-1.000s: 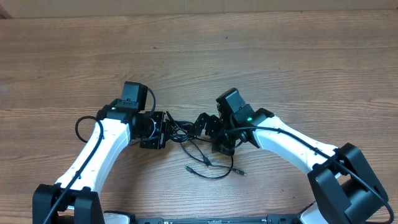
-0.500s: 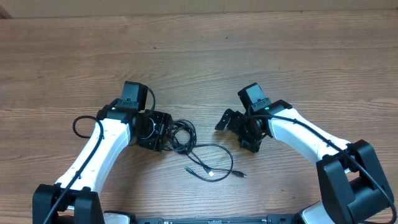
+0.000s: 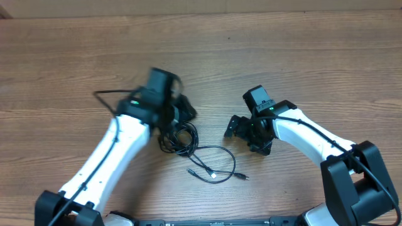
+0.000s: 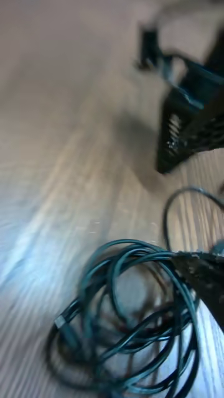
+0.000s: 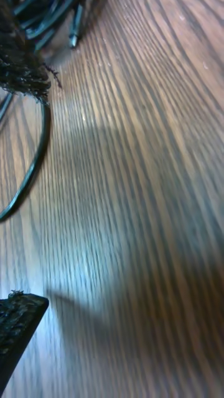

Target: Untangle cables

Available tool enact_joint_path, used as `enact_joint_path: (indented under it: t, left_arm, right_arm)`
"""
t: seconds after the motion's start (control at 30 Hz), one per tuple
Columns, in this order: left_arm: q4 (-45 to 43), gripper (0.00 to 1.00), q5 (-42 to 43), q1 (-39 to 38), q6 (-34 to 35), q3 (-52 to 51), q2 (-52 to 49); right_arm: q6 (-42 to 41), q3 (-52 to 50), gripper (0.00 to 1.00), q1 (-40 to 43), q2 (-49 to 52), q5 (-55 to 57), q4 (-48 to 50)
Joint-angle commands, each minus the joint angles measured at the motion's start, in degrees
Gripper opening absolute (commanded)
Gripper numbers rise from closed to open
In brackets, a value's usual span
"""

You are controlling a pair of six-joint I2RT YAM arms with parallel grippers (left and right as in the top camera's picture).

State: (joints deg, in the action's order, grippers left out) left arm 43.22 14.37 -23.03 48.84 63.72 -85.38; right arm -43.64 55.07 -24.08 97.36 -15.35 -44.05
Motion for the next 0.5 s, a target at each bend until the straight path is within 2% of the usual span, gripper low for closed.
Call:
enact_joint_path:
  t: [0.0, 0.1, 0.23, 0.33, 0.47]
  left_arm:
    - [2.6, 0.51, -15.0, -6.7, -3.6, 0.7, -1.6]
    - [3.3, 0.41, -18.6, -10.9, -3.6, 0.6, -3.4]
    - [3.5, 0.41, -24.0, -14.0, -0.1, 0.6, -7.7]
    - [3.3, 0.38, -24.5, -14.1, 0.0, 0.6, -11.2]
    - [3.1, 0.18, -24.4, -14.0, 0.0, 0.6, -15.0]
  right_arm:
    - [0.7, 0.0, 1.00, 2.6, 0.2, 2.0, -2.0]
    - [2.6, 0.0, 1.00, 5.1, 0.2, 2.6, -3.1]
    - [6.4, 0.0, 1.00, 8.6, 0.2, 2.3, -5.1]
    - [7.6, 0.0, 1.00, 9.0, 0.2, 2.3, -5.8]
    - [7.7, 0.0, 1.00, 9.0, 0.2, 2.3, -5.6]
